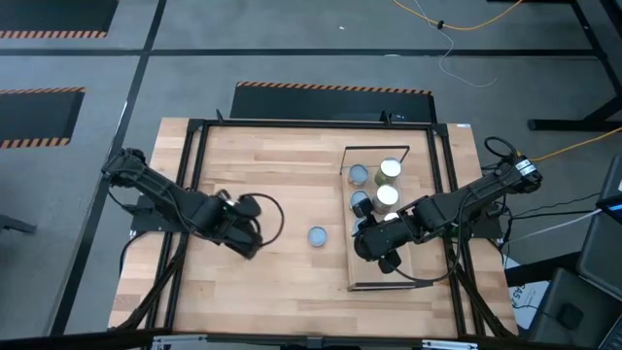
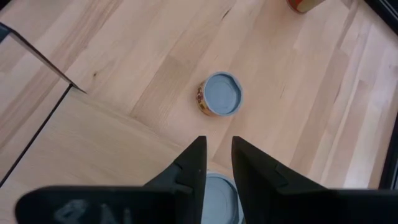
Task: Pick and place cans onto a shelf
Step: Put the canned pineapple on the shelf
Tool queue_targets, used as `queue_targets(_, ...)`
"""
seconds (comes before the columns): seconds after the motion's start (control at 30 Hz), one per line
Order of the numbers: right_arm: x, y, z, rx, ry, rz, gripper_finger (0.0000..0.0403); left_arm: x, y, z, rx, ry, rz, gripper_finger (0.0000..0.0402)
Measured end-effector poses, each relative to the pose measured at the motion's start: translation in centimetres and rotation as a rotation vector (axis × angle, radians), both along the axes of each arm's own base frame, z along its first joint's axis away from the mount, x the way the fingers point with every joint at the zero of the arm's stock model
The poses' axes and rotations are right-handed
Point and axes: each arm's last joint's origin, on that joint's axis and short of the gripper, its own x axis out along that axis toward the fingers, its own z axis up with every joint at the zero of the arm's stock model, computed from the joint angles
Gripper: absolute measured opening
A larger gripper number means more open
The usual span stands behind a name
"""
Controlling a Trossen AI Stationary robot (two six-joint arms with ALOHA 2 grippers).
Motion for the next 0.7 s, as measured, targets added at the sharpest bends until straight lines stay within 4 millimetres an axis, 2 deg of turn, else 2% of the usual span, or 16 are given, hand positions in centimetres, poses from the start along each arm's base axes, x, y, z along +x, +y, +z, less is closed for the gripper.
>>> queue_targets(0.2,0.0,0.0,0.0,0.0,0.0,0.0,0.0079,-1.4,1.1,-0.8,0.06,0.136,0.124,0.0098)
queue_targets(0.5,0.0,0.0,0.0,-0.001,0.0,0.0,0.0079,-1.5,3.1,-4.0,0.022,0.279,0.217,0.0098)
queue_targets(0.7,0.0,0.0,0.0,-0.001,0.0,0.0,0.0079,-1.1,4.4,-5.1,-0.003,0.284,0.277,0.0098)
